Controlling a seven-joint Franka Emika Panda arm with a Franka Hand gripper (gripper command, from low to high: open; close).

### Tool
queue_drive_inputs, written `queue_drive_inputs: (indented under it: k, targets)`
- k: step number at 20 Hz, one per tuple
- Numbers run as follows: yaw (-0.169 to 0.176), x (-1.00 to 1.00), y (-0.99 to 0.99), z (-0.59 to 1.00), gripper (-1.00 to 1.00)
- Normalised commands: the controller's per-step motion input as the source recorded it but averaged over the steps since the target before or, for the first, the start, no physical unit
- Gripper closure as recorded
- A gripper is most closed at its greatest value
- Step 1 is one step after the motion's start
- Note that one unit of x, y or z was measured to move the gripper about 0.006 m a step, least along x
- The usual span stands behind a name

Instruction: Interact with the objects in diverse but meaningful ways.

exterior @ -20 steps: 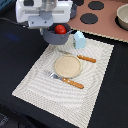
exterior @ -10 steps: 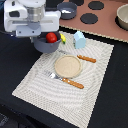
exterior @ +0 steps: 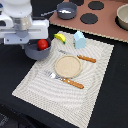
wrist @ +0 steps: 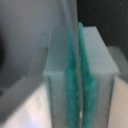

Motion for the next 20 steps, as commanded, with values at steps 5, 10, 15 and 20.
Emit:
queue_drive_inputs:
  k: [5, 10, 15, 20]
  targets:
    - [0.000, -0.53, -0.17, -0.40, 1.00]
    - [-0.009, -0.25, -0.04, 0.73, -1.00]
    - [-0.015, -0.25, -0.06, 0.63, -1.00]
    - [-0.016, -0.27, -0.08, 0.48, -1.00]
